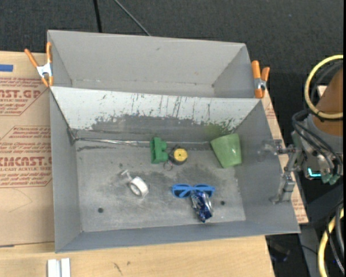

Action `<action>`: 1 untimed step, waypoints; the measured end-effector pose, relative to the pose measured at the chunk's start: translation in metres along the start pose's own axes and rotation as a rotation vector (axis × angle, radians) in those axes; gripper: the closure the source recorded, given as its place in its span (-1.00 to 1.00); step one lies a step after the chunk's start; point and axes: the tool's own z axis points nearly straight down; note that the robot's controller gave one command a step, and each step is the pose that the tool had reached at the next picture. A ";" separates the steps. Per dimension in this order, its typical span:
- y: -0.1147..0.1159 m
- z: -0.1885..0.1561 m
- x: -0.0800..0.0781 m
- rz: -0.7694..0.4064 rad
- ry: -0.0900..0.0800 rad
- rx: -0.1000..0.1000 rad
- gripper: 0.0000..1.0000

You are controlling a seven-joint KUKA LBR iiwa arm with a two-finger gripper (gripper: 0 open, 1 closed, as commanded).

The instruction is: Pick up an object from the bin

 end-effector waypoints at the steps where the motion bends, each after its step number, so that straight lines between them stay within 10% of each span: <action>1: 0.040 0.101 -0.008 -0.009 0.001 -0.002 -1.00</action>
Offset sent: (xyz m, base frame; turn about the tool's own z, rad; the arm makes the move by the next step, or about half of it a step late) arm 0.0084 0.0379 -0.0962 -0.0072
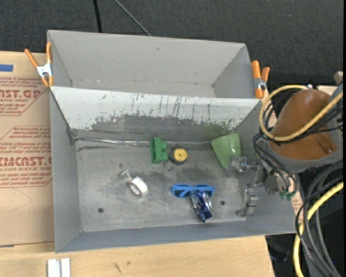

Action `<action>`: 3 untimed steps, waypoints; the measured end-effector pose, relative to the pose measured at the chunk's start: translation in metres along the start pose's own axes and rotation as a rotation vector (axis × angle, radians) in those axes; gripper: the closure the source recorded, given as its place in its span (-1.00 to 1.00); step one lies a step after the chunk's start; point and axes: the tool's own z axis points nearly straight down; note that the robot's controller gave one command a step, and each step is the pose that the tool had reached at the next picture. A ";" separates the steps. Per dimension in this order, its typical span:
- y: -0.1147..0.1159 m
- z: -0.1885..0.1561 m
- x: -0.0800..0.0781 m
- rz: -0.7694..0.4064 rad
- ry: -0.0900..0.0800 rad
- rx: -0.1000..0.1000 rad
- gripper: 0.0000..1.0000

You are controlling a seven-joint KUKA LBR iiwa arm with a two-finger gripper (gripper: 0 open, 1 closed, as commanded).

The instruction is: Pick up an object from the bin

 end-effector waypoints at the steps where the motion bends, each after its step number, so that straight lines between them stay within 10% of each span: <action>1: 0.068 0.062 -0.007 0.257 -0.002 -0.001 -1.00; 2: 0.065 0.060 -0.008 0.260 -0.006 0.002 1.00; 3: 0.087 -0.070 -0.030 0.243 -0.018 0.001 1.00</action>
Offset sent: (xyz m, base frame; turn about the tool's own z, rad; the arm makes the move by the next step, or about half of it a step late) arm 0.0072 0.0642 -0.0595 0.2612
